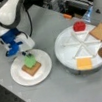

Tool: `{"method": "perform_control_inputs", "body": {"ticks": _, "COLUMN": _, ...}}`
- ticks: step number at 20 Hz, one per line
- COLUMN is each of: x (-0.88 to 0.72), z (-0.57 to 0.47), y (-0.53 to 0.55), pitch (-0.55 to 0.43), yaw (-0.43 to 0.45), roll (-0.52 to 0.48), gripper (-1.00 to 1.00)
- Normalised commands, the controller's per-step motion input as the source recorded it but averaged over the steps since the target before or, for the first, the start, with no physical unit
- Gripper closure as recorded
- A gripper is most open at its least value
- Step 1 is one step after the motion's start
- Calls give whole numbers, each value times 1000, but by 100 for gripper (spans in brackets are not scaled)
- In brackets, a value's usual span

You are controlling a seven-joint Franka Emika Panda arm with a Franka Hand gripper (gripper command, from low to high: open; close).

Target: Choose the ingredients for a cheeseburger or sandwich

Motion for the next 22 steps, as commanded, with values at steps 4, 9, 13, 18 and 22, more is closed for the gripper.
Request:
{"method": "perform_control_inputs", "body": {"ticks": 4, "x": 223, "z": -36, "y": -216, "pitch": 113, "yaw": 129, "roll": 51, "gripper": 100}}
{"method": "perform_control_inputs", "body": {"ticks": 9, "x": 247, "z": -17, "y": -199, "pitch": 83, "yaw": 137, "roll": 55, "gripper": 100}}
{"method": "perform_control_inputs", "body": {"ticks": 13, "x": 261, "z": -11, "y": -202, "pitch": 63, "yaw": 148, "roll": 62, "gripper": 100}}
{"method": "perform_control_inputs", "body": {"ticks": 18, "x": 255, "z": 7, "y": -198, "pitch": 49, "yaw": 158, "roll": 57, "gripper": 100}}
{"method": "perform_control_inputs", "body": {"ticks": 22, "x": 256, "z": 0, "y": -203, "pitch": 38, "yaw": 165, "roll": 63, "gripper": 100}}
